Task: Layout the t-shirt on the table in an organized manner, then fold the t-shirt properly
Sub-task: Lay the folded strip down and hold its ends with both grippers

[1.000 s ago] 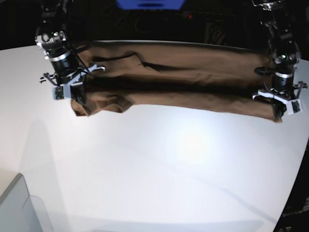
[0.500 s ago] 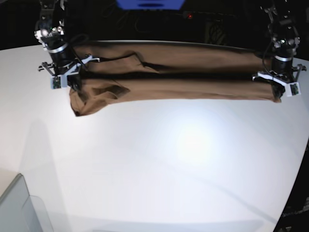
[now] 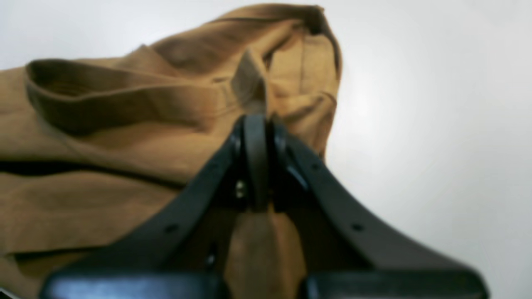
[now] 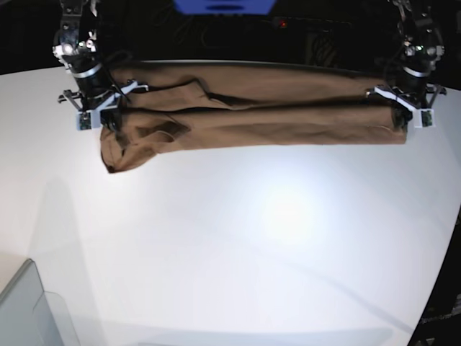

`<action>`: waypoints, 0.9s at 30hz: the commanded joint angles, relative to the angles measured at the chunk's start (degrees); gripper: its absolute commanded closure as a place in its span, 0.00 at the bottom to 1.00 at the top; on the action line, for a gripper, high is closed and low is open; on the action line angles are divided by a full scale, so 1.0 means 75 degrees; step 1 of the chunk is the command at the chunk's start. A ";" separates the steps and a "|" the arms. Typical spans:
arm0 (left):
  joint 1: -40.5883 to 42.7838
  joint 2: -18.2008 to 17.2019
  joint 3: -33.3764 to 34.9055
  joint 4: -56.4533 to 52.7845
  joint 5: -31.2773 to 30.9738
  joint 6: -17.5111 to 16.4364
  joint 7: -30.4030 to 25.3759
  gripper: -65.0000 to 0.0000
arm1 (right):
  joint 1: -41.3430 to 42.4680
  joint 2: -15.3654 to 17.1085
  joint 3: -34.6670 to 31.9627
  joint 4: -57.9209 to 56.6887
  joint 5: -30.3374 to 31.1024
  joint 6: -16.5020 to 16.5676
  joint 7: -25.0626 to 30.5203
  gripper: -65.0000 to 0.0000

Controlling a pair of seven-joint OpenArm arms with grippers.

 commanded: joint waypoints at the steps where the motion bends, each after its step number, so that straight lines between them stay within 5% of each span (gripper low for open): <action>1: -0.0030 -0.0089 -0.0200 -0.0029 -0.0036 -0.0089 -0.0168 1.00 | -0.0009 0.0046 0.0028 0.0118 0.0039 0.0011 0.0192 1.00; 27: -0.0604 -0.0218 -0.0411 -0.1529 0.0023 -0.0335 -0.0156 1.00 | 0.0003 -0.0130 -0.0019 -0.0948 0.0039 0.0011 0.0192 1.00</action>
